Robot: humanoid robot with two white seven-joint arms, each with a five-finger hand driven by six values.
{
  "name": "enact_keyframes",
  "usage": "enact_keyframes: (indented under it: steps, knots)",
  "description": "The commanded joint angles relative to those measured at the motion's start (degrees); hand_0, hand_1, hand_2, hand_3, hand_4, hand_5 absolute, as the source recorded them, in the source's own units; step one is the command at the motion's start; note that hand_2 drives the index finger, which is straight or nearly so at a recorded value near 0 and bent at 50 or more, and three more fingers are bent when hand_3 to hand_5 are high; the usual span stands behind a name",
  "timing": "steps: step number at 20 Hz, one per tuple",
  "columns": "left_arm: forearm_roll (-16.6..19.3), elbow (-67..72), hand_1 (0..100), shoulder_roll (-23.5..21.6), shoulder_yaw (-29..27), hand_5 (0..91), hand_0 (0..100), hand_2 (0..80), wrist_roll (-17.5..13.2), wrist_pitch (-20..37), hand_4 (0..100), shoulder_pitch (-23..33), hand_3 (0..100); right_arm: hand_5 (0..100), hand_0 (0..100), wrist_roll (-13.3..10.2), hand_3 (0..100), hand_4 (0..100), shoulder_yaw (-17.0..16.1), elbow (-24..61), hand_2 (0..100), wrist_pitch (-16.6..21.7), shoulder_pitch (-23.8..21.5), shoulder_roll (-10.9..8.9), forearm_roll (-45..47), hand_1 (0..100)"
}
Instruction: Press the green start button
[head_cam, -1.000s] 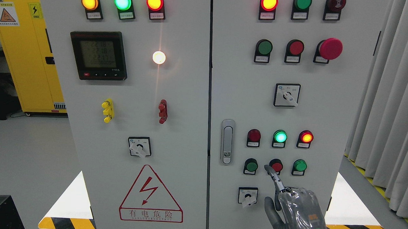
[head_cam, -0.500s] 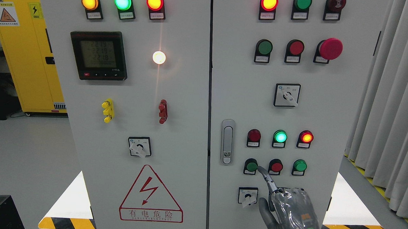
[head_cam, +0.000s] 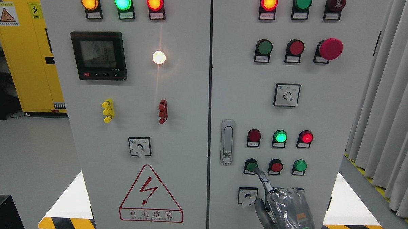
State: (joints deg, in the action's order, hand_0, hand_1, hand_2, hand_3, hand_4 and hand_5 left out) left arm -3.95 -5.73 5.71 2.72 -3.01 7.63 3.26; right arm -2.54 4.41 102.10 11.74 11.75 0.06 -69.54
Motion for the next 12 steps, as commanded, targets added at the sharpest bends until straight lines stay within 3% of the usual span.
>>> enact_keyframes:
  steps: [1, 7, 12]
  knots:
    - [0.00, 0.01, 56, 0.00, 0.00, 0.0, 12, 0.0, 0.02, 0.01, 0, -0.01, 0, 100, 77, -0.10, 93, 99, 0.69, -0.85, 0, 0.03, 0.21, 0.20, -0.15, 93]
    - [0.00, 0.01, 56, 0.00, 0.00, 0.0, 12, 0.0, 0.02, 0.01, 0, -0.01, 0, 100, 78, 1.84, 93, 99, 0.95, -1.63, 0, -0.84, 0.56, 0.20, 0.11, 92]
    - [0.00, 0.01, 56, 0.00, 0.00, 0.0, 12, 0.0, 0.02, 0.01, 0, -0.01, 0, 100, 78, 1.75, 94, 99, 0.78, -1.90, 0, -1.64, 0.91, 0.20, 0.46, 92]
